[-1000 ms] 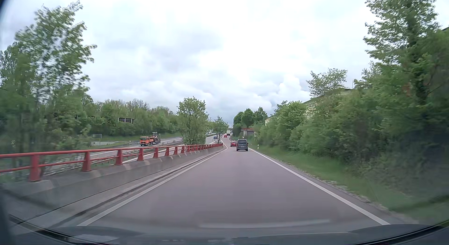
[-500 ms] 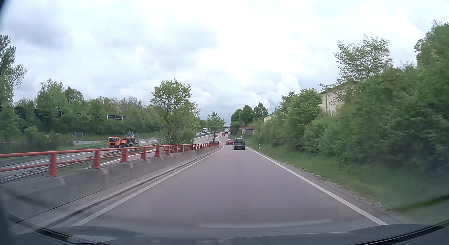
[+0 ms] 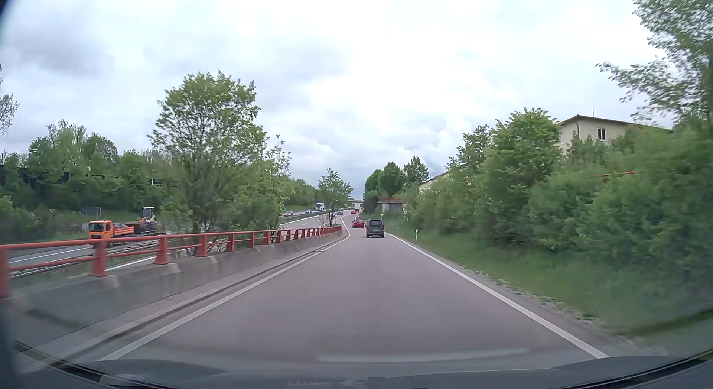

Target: Follow the waypoints while adhering to traffic rules and regulations

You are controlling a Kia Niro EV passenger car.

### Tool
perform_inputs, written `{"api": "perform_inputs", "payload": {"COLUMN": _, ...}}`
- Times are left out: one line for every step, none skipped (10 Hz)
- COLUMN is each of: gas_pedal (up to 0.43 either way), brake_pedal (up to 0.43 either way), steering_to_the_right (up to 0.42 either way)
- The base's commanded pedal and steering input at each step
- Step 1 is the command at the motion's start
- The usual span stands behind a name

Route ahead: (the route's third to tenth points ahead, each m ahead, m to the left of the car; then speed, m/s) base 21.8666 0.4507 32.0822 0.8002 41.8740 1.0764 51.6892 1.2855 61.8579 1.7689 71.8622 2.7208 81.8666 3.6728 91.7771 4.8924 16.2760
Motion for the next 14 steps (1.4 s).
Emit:
{"api": "perform_inputs", "payload": {"gas_pedal": 0.197, "brake_pedal": 0.012, "steering_to_the_right": -0.001}}
{"api": "perform_inputs", "payload": {"gas_pedal": 0.189, "brake_pedal": 0.012, "steering_to_the_right": -0.003}}
{"api": "perform_inputs", "payload": {"gas_pedal": 0.189, "brake_pedal": 0.012, "steering_to_the_right": -0.005}}
{"api": "perform_inputs", "payload": {"gas_pedal": 0.189, "brake_pedal": 0.012, "steering_to_the_right": -0.005}}
{"api": "perform_inputs", "payload": {"gas_pedal": 0.177, "brake_pedal": 0.012, "steering_to_the_right": -0.005}}
{"api": "perform_inputs", "payload": {"gas_pedal": 0.177, "brake_pedal": 0.012, "steering_to_the_right": -0.005}}
{"api": "perform_inputs", "payload": {"gas_pedal": 0.177, "brake_pedal": 0.012, "steering_to_the_right": -0.005}}
{"api": "perform_inputs", "payload": {"gas_pedal": 0.177, "brake_pedal": 0.012, "steering_to_the_right": -0.005}}
{"api": "perform_inputs", "payload": {"gas_pedal": 0.177, "brake_pedal": 0.012, "steering_to_the_right": -0.004}}
{"api": "perform_inputs", "payload": {"gas_pedal": 0.177, "brake_pedal": 0.012, "steering_to_the_right": -0.004}}
{"api": "perform_inputs", "payload": {"gas_pedal": 0.177, "brake_pedal": 0.012, "steering_to_the_right": -0.004}}
{"api": "perform_inputs", "payload": {"gas_pedal": 0.177, "brake_pedal": 0.012, "steering_to_the_right": -0.004}}
{"api": "perform_inputs", "payload": {"gas_pedal": 0.177, "brake_pedal": 0.012, "steering_to_the_right": -0.003}}
{"api": "perform_inputs", "payload": {"gas_pedal": 0.209, "brake_pedal": 0.012, "steering_to_the_right": -0.003}}
